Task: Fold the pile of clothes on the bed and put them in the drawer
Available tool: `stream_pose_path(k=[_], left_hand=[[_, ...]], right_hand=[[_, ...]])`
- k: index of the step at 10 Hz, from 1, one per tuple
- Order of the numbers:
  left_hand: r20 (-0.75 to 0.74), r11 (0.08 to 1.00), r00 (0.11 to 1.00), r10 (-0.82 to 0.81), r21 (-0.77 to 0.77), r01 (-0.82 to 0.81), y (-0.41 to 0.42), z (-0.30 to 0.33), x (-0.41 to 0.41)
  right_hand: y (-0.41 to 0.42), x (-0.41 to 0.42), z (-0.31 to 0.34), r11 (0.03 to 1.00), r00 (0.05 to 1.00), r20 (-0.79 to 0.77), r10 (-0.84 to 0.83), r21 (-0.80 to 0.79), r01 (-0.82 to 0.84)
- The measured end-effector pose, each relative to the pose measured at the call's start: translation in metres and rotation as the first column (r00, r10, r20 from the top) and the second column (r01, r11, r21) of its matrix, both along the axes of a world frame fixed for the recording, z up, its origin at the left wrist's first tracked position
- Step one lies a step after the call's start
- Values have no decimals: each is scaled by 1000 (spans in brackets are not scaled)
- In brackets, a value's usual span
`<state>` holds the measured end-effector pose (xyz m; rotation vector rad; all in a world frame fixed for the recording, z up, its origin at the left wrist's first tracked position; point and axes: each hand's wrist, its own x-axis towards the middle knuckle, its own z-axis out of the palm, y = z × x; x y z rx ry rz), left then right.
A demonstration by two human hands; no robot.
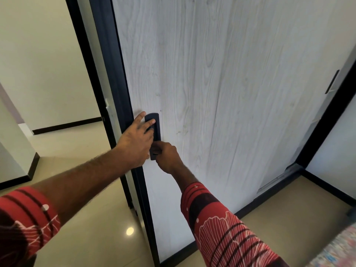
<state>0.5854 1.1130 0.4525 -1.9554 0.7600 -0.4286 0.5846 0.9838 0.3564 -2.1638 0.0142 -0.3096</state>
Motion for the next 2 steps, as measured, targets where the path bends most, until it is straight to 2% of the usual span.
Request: stream_pose_path(k=[1,2], left_hand=[[-9,997,998,-66,-49,66,-2,-5,-3],[-1,984,991,-137,-116,136,-10,0,0]], right_hand=[[-4,-14,1,997,999,-4,38,-65,-39],[-20,-16,9,998,1000,18,-21,-60,22]])
